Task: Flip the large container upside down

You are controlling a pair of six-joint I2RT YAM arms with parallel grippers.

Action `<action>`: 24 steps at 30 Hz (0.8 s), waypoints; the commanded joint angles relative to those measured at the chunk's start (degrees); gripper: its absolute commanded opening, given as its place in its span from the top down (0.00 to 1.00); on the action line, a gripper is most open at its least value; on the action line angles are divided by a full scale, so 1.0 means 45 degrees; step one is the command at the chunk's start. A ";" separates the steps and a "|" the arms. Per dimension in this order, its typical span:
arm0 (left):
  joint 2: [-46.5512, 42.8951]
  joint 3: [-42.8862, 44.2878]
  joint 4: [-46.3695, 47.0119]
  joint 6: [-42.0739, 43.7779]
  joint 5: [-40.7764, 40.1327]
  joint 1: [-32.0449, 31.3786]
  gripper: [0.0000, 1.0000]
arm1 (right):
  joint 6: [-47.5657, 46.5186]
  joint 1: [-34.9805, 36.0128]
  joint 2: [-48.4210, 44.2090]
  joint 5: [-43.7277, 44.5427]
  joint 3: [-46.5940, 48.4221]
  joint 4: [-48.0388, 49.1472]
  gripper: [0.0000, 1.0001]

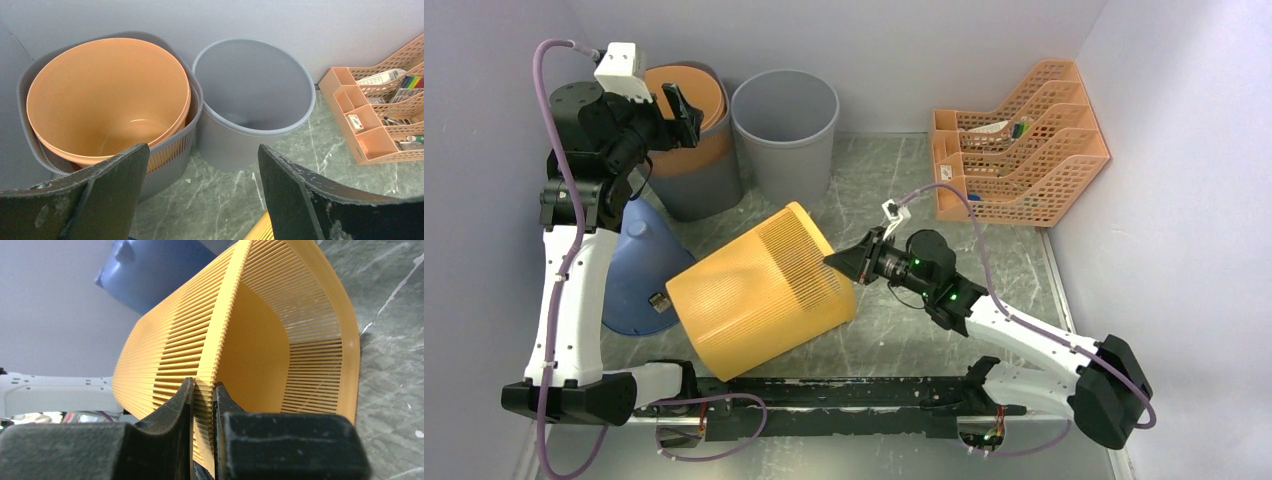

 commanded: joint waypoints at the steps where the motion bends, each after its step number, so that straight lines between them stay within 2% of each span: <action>1: 0.0050 -0.0043 -0.0141 0.0010 0.0166 -0.0104 0.09 | -0.0132 -0.1929 0.0529 -0.0385 -0.1295 0.0817 1.00; 7: 0.0187 0.0128 -0.0333 0.0287 -0.0188 -0.0123 0.09 | -0.0135 -0.4649 0.1623 -0.1983 -0.2682 0.2238 1.00; 12: 0.0236 0.0353 -0.0385 0.0398 -0.0413 -0.0124 0.09 | 0.0487 -0.6326 0.3520 -0.4755 -0.2853 0.4219 1.00; 16: 0.0341 0.0496 -0.0477 0.0457 -0.0503 -0.0135 0.09 | 0.2180 -0.6737 0.5346 -0.7879 -0.3036 0.7933 1.00; 17: 0.0367 0.0516 -0.0499 0.0468 -0.0545 -0.0140 0.09 | 0.2952 -0.6722 0.5733 -0.8374 -0.3184 0.9411 1.00; 22: 0.0554 0.0851 -0.0664 0.0510 -0.0743 -0.0162 0.10 | 0.7243 -0.6723 0.7648 -0.9445 -0.3677 1.7528 1.00; 23: 0.0581 0.0951 -0.0694 0.0511 -0.0768 -0.0177 0.10 | 0.8028 -0.6720 0.7979 -0.9441 -0.3684 1.8780 1.00; 24: 0.0614 0.1045 -0.0697 0.0509 -0.0795 -0.0191 0.10 | 0.8480 -0.6705 0.8154 -0.9521 -0.3548 1.9144 1.00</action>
